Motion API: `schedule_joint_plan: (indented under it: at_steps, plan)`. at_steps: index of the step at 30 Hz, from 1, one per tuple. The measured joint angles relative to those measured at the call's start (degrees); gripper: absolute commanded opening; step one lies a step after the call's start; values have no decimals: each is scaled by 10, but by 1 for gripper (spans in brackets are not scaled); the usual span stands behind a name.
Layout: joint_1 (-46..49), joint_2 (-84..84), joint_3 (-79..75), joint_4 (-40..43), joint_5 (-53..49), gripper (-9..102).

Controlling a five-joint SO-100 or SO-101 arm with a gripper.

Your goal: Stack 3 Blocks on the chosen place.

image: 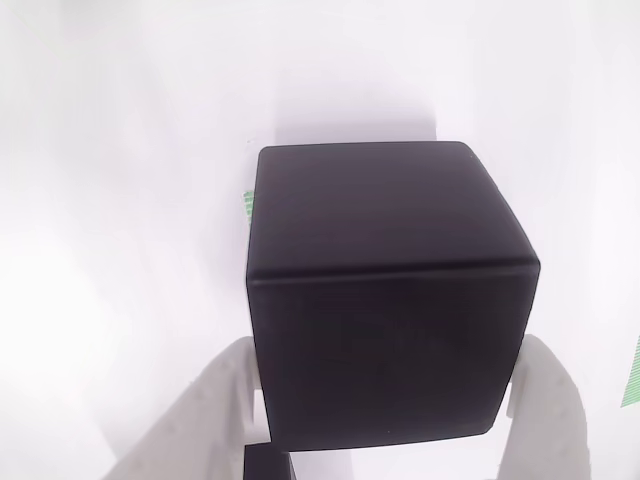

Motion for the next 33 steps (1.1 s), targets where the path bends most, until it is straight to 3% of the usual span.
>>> schedule_joint_plan:
  at_steps: [22,33]
  plan:
    - [35,-4,0,-11,-41,15]
    - [33,-4,0,-9,-65,27]
